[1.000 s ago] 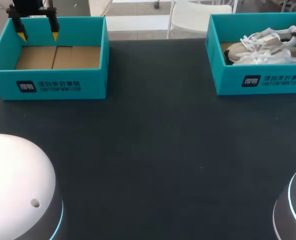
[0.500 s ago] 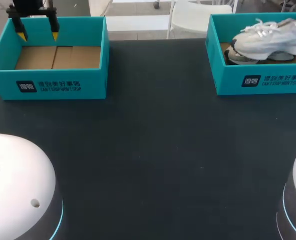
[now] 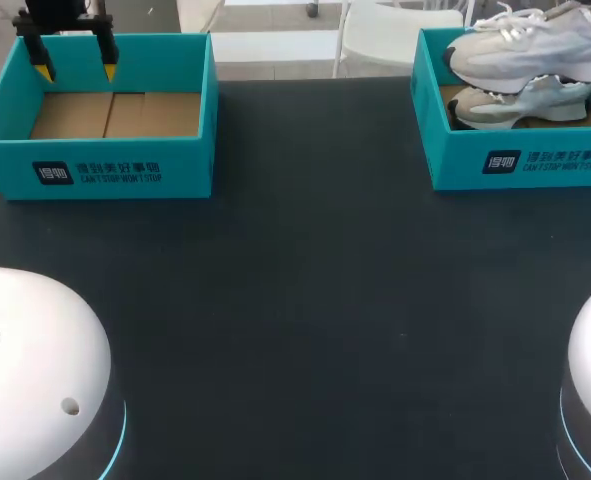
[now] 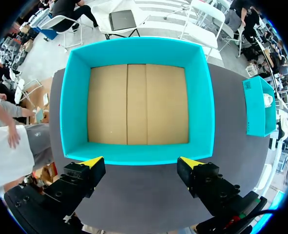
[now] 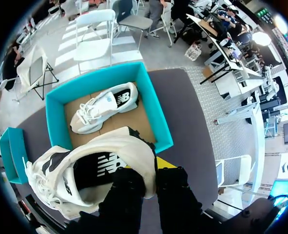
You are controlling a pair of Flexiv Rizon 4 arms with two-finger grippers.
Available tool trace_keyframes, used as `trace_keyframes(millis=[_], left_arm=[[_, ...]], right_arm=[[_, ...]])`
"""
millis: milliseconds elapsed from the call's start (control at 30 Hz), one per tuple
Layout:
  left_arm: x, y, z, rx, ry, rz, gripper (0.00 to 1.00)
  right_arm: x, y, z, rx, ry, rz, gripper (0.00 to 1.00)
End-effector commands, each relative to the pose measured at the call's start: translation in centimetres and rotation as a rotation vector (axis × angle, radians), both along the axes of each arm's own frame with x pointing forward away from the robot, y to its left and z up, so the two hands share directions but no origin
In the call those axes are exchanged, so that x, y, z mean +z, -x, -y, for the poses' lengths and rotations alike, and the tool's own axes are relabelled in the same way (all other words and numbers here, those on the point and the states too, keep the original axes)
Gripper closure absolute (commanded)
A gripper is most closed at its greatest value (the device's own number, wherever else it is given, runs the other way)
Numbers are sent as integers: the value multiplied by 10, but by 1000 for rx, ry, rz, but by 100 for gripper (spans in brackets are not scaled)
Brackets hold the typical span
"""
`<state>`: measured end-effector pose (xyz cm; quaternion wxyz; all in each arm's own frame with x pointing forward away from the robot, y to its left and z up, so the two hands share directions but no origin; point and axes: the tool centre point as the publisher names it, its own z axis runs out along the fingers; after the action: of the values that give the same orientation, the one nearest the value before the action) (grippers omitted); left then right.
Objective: Take the shoe out of the shoebox, open the shoe tongue, remove and reinsert the insole, then place the shoe into the shoebox
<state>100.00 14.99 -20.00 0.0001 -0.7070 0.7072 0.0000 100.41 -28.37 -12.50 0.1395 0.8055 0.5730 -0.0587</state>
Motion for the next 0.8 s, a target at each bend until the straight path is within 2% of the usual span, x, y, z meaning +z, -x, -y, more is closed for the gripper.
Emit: trace_keyframes(millis=[33,167,300,433,467,600,800], left_arm=[[0,0,0,0,0,0,0],[0,0,0,0,0,0,0],[0,0,0,0,0,0,0],[0,0,0,0,0,0,0],[0,0,0,0,0,0,0],[0,0,0,0,0,0,0],[0,0,0,0,0,0,0]], right_arm=[[2,2,1,1,-4,5,100],[2,2,1,1,-4,5,100],[4,30,-42,-4,15,5,100],[-3,60,-93,-15,31,-23,100],[-4,67,-106,-16,12,-1,100],[-13,100,-154,-3,54,-4,100],[-20,155,-202,-37,27,27,100]])
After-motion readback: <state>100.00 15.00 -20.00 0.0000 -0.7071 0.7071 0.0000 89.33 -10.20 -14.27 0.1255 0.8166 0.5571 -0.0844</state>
